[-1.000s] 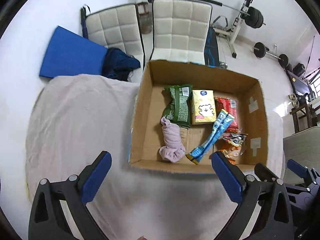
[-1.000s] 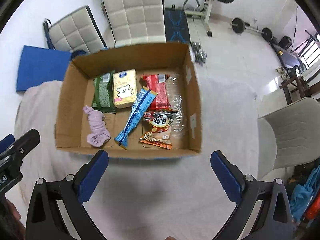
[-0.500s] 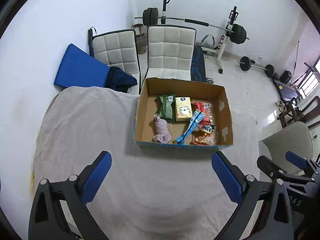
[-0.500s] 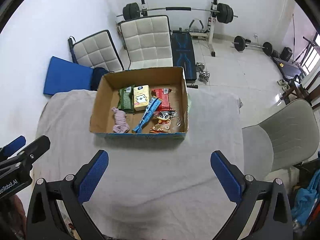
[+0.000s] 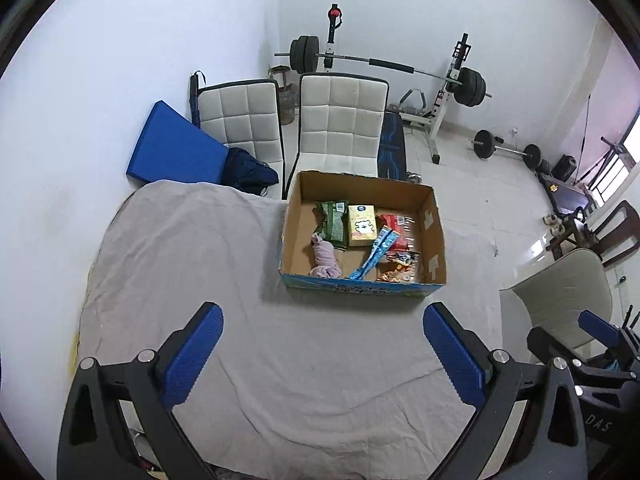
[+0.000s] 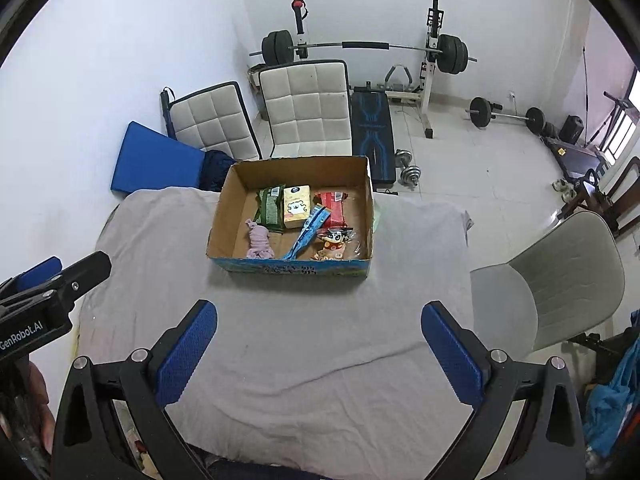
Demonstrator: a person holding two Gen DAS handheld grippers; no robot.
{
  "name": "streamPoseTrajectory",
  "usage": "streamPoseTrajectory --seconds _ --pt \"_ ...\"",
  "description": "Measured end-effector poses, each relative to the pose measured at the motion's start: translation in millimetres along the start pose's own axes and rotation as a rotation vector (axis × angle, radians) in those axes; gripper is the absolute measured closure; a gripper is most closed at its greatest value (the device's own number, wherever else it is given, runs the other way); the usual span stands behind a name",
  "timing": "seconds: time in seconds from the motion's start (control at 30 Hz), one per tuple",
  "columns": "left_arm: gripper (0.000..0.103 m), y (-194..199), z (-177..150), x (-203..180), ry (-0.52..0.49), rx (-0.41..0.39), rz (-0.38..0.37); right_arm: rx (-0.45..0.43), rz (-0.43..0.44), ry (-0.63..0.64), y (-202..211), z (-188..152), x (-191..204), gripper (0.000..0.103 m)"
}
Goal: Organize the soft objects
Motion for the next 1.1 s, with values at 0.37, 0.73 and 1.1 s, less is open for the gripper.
streamPoseTrajectory --seconds 0.37,0.73,1.1 --pt "0.000 3 4 -10 -0.038 -0.039 0.015 -0.044 -0.038 -0.034 4 17 -15 0.000" --pt "0.000 -10 13 -4 -0.034 -0.059 0.067 -0.054 -0.067 -0.042 -10 35 -25 0.000" --pt "0.000 -12 18 -4 -0.038 -0.068 0.078 -0.051 -0.078 -0.030 -22 39 -23 0.000"
Point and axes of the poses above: each gripper's, at about its wrist camera, not at the fingertips, and y roughly against the way its jaws point, x to its left, z to its top, the point moved 10 cm from there along -y, roughly the way its jaws point, and after that the axes turned 12 degrees about -z, right-handed, at the moved point
